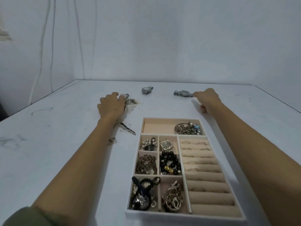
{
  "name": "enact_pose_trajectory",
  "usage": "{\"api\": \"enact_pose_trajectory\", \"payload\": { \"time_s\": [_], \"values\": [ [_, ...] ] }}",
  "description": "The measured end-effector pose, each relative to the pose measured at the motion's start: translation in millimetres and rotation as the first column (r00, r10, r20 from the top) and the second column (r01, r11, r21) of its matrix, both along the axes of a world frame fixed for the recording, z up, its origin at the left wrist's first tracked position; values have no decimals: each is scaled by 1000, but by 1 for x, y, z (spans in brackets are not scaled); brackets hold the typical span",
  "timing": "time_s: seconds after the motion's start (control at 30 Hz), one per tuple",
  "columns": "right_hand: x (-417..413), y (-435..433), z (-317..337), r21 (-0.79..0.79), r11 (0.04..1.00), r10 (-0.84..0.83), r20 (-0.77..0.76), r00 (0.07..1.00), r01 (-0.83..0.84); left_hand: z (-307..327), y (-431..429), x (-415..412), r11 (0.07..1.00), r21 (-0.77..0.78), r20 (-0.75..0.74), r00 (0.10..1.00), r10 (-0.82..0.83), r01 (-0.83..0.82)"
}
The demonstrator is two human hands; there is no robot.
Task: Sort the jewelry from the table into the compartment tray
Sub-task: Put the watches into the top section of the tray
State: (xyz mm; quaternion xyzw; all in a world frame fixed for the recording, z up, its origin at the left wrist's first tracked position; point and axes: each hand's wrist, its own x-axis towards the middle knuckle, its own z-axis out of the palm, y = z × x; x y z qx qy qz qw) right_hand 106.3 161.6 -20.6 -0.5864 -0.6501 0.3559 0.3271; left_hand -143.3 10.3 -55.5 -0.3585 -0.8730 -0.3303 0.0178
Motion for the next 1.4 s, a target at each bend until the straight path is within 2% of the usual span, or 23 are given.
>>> {"api": "enact_pose_trajectory", "payload": {
  "time_s": [0.17, 0.3, 0.4, 0.5, 0.67, 0.77, 0.87, 0.97, 1.13, 1.3, 1.4],
  "values": [
    [-21, 13, 1, 86, 996, -4, 295, 955, -22, 0, 13, -10, 987, -153, -146, 989, 22, -45],
    [-30, 17, -3, 151, 986, -7, 434, 901, -65, -2, 17, -9, 976, -218, -239, 970, -43, -11],
    [-31, 19, -6, 207, 975, -17, 448, 894, -85, -4, 18, -10, 983, -177, -233, 969, -88, 47],
    [-32, 17, -4, 180, 979, 13, 416, 909, -96, -3, 19, -10, 990, -79, -201, 971, -131, 117],
    [-31, 12, -7, 198, 970, 68, 330, 942, -140, -2, 19, -7, 982, 21, -120, 976, -183, 187],
    [-23, 9, -2, 177, 975, 89, 232, 969, -132, 9, 13, 2, 955, 215, 154, 959, -239, 203],
    [-10, 4, 5, 128, 983, 137, -24, 990, -133, 30, 2, 9, 923, 354, 419, 857, -299, 149],
    [5, -11, 15, 67, 975, 224, -290, 931, -213, 51, -15, 26, 888, 428, 578, 703, -414, 170],
    [22, -49, 37, -12, 905, 372, -462, 805, -425, 70, -41, 62, 822, 502, 615, 559, -557, 267],
    [27, -83, 43, -12, 852, 449, -499, 741, -524, 69, -69, 86, 791, 441, 528, 590, -611, 424],
    [24, -105, 39, -48, 841, 440, -518, 733, -539, 59, -83, 92, 787, 427, 515, 597, -616, 444]
  ]
}}
